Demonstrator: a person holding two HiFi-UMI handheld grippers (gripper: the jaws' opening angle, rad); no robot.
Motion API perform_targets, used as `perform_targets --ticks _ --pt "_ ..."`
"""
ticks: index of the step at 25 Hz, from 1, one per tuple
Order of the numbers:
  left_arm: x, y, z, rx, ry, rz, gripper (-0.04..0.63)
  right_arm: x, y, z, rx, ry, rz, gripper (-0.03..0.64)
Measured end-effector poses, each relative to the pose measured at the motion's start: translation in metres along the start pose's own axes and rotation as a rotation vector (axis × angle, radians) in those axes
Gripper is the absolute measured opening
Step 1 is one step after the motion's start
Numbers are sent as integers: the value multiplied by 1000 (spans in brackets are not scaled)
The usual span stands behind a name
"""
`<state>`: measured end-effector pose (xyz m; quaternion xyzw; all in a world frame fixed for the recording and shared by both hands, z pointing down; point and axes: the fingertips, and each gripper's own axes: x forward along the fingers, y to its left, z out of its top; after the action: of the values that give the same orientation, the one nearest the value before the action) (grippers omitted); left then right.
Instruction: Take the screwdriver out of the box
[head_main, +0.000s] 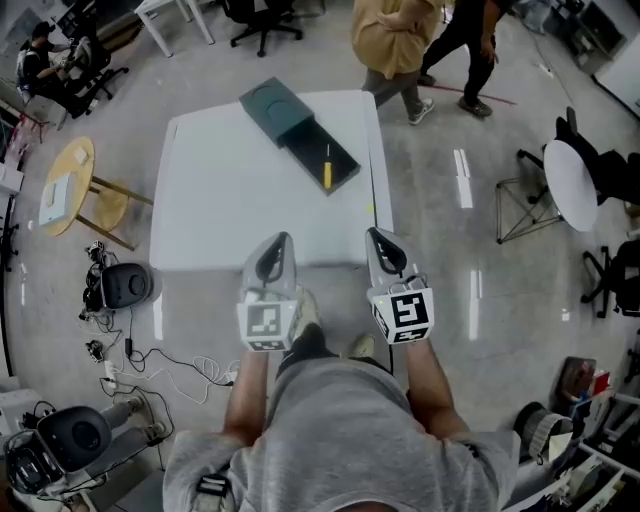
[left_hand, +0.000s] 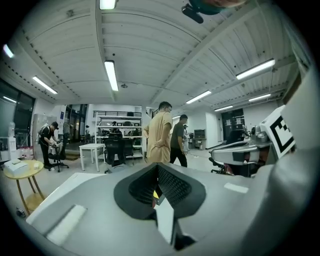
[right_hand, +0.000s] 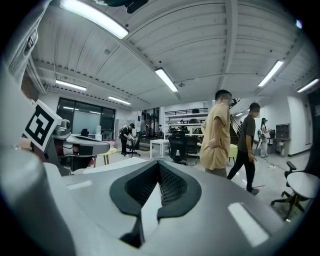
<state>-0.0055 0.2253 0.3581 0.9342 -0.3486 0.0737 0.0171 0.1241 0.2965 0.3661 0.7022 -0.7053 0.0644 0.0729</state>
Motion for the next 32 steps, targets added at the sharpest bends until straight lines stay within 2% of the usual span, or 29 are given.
perform_targets --ticks 11,18,24,32 --pt "53 70 -2 -7 13 -114 11 78 17 3 30 58 -90 3" --pt "85 74 -6 5 28 -218 11 103 6 -4 60 110 -161 5" --pt "115 84 -18 -11 56 -243 12 136 -3 -18 70 175 -164 5" --pt "164 94 -33 -34 105 -223 11 186 -31 -41 79 258 -134 5"
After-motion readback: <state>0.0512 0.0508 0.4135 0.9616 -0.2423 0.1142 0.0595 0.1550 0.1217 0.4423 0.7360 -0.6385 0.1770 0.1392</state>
